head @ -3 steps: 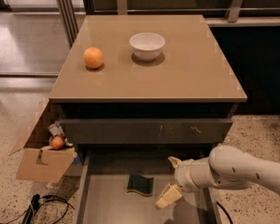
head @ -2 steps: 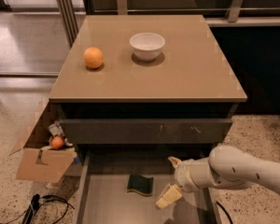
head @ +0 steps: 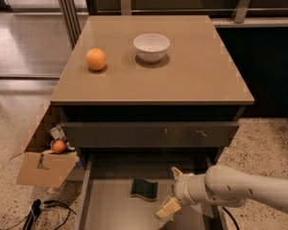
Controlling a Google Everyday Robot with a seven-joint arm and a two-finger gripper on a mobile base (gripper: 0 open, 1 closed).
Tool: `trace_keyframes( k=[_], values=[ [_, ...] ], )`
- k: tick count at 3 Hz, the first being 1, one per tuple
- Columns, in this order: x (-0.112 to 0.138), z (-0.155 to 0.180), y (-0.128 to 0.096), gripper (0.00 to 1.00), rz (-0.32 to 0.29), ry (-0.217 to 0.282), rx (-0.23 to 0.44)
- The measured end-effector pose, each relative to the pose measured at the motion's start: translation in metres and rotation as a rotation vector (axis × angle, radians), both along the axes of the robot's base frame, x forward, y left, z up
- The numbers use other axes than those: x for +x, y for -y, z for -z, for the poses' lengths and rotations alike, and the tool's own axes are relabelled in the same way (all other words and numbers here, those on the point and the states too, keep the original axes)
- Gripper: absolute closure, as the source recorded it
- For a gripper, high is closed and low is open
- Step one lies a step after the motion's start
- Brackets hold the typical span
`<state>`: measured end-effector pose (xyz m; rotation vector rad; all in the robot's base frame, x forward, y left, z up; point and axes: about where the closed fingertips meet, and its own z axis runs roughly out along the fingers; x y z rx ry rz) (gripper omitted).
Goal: Pick sponge from middle drawer and place on counter
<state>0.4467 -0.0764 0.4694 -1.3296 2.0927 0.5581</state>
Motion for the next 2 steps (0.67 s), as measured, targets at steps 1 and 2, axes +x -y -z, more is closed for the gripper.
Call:
trace_keyframes(
  k=[1, 2],
  values=[
    [0.011, 0.040, 0.000, 0.00, 0.015, 0.036, -0.031],
    [0.028, 0.062, -0.009, 0.00, 0.006, 0.070, -0.045]
  ],
)
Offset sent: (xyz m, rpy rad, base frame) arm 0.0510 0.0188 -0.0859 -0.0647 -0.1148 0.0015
